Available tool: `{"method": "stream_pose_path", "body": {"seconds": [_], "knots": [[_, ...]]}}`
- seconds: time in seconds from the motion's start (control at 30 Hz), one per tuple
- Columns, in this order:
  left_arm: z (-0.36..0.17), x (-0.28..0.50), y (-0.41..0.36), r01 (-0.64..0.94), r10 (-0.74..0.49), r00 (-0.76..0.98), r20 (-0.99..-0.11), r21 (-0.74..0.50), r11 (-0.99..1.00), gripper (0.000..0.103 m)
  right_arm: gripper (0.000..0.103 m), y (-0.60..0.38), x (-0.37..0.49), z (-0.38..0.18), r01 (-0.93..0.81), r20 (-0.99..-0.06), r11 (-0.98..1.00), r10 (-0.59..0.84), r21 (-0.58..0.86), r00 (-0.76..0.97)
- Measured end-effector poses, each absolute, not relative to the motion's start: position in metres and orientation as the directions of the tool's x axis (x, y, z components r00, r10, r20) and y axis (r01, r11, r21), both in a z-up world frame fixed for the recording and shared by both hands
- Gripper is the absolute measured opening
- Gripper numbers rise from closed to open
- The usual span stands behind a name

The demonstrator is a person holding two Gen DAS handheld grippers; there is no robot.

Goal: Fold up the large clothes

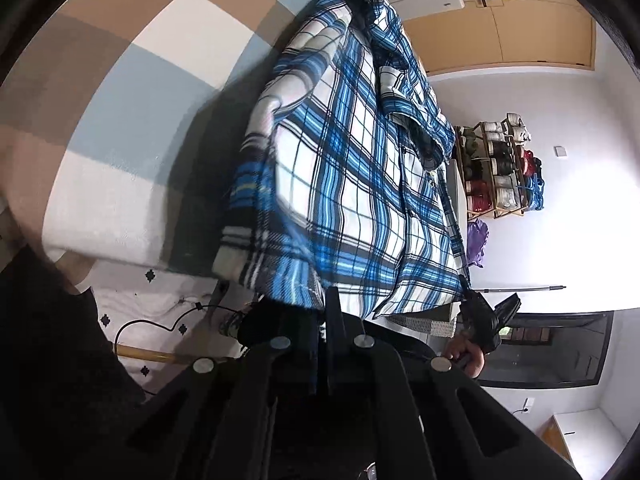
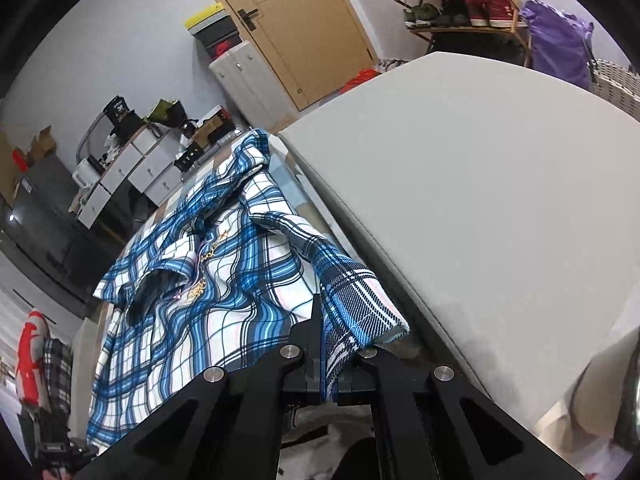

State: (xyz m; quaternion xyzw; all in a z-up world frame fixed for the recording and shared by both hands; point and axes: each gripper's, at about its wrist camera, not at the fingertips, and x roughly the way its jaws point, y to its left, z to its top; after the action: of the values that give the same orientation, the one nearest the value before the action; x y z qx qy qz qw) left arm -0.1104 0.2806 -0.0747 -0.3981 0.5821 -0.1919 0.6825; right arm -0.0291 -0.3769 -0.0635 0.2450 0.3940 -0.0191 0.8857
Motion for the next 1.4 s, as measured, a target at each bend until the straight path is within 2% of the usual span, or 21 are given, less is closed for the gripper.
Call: {"method": "stream_pose_path", "body": {"seconds": [0.13, 0.23, 0.27, 0.3, 0.37, 0.47, 0.57, 0.7, 0.87, 0.93, 0.97, 1.0, 1.03, 1.23, 1.4], "knots": [[-0.084, -0.104, 0.274, -0.242, -0.738, 0.167, -0.653, -0.753, 0.611, 0.000, 0.001, -0.371, -0.025, -0.066, 0.220, -0.710, 0.878, 0.173, 0.425, 0.682], [-0.066, -0.113, 0.269, -0.169, -0.736, 0.135, -0.663, -0.747, 0.643, 0.002, 0.001, -0.370, -0.022, -0.068, 0.217, -0.713, 0.877, 0.181, 0.428, 0.678], [-0.053, -0.117, 0.269, -0.138, -0.720, 0.128, -0.682, -0.731, 0.668, 0.014, 0.001, -0.370, -0.022, -0.068, 0.216, -0.714, 0.877, 0.182, 0.429, 0.676], [-0.045, -0.121, 0.271, -0.120, -0.702, 0.123, -0.702, -0.713, 0.691, 0.046, 0.001, -0.369, -0.021, -0.069, 0.216, -0.715, 0.877, 0.184, 0.429, 0.675], [-0.030, -0.128, 0.277, -0.115, -0.663, 0.166, -0.730, -0.682, 0.722, 0.089, 0.001, -0.370, -0.021, -0.070, 0.215, -0.716, 0.876, 0.189, 0.433, 0.672], [-0.012, -0.131, 0.291, -0.089, -0.605, 0.220, -0.765, -0.633, 0.769, 0.089, 0.001, -0.371, -0.021, -0.073, 0.212, -0.714, 0.872, 0.199, 0.442, 0.672], [-0.020, -0.120, 0.299, -0.121, -0.526, 0.255, -0.812, -0.566, 0.816, 0.089, 0.001, -0.372, -0.021, -0.074, 0.207, -0.711, 0.870, 0.206, 0.448, 0.672], [-0.046, -0.094, 0.291, -0.143, -0.461, 0.237, -0.855, -0.500, 0.854, 0.089, 0.001, -0.370, -0.021, -0.074, 0.201, -0.708, 0.868, 0.214, 0.453, 0.673], [-0.061, -0.078, 0.273, -0.100, -0.440, 0.197, -0.876, -0.464, 0.880, 0.089, 0.001, -0.366, -0.025, -0.069, 0.182, -0.701, 0.881, 0.207, 0.437, 0.682], [-0.063, -0.080, 0.263, -0.068, -0.415, 0.186, -0.890, -0.433, 0.899, 0.083, 0.001, -0.365, -0.026, -0.069, 0.177, -0.701, 0.886, 0.204, 0.430, 0.684], [-0.060, -0.082, 0.260, -0.035, -0.399, 0.197, -0.895, -0.414, 0.910, 0.066, 0.001, -0.365, -0.026, -0.069, 0.177, -0.700, 0.885, 0.204, 0.430, 0.684], [-0.060, -0.083, 0.257, -0.022, -0.375, 0.196, -0.906, -0.386, 0.922, 0.011, 0.001, -0.365, -0.026, -0.069, 0.177, -0.700, 0.884, 0.206, 0.432, 0.684], [-0.064, -0.083, 0.255, -0.029, -0.356, 0.174, -0.918, -0.367, 0.930, 0.000, 0.001, -0.365, -0.027, -0.069, 0.177, -0.700, 0.883, 0.207, 0.435, 0.684], [-0.072, -0.091, 0.277, -0.108, -0.490, 0.175, -0.854, -0.511, 0.853, 0.000, 0.001, -0.366, -0.028, -0.069, 0.179, -0.700, 0.882, 0.208, 0.437, 0.683], [-0.055, -0.090, 0.298, -0.211, -0.682, 0.228, -0.695, -0.719, 0.662, 0.000, 0.001, -0.366, -0.020, -0.057, 0.164, -0.687, 0.874, 0.229, 0.457, 0.690]]}}
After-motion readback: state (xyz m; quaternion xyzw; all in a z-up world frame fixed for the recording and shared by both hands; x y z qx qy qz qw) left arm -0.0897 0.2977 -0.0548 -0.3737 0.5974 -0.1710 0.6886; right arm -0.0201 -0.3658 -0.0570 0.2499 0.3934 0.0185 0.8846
